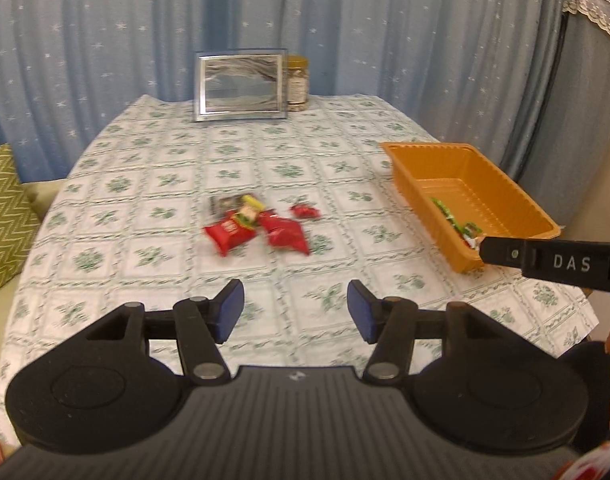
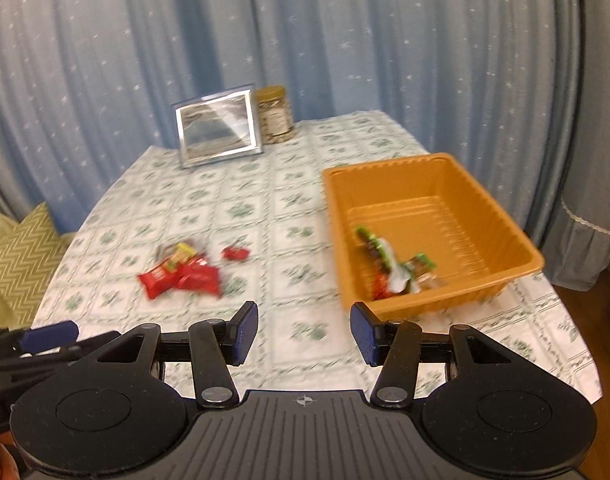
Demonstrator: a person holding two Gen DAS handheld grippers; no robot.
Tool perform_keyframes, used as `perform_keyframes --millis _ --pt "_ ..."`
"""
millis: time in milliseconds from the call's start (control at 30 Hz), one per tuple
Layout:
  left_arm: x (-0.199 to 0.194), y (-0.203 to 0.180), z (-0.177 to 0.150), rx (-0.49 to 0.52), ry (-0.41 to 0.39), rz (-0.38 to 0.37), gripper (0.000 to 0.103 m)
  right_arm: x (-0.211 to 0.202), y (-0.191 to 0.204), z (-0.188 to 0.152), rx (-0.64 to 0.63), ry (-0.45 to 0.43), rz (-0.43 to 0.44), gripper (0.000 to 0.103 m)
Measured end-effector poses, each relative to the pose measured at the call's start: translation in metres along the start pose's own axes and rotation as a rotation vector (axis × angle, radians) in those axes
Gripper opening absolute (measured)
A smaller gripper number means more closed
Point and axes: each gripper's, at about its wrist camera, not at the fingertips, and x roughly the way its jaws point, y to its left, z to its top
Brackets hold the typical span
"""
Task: Organize snacks
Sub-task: 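Move both open tools back toward the remaining snack pile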
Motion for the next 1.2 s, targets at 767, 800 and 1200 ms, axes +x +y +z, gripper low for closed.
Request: perform_keyframes --millis 767,800,1200 --pt "-0.010 0.044 -0.005 -0.056 -0.002 0.057 0.059 0.012 0.041 -0.003 -0.067 0.022 0.053 0.054" --pt "-0.008 0.047 -0.005 -0.059 -0.001 0.059 0.059 0.014 0.042 -0.003 -0.067 0.024 0.056 0.054" --pt "0.030 0.070 0.006 -0.046 0.027 0.061 0.059 0.061 0.057 0.007 -0.063 0.051 0.106 0.056"
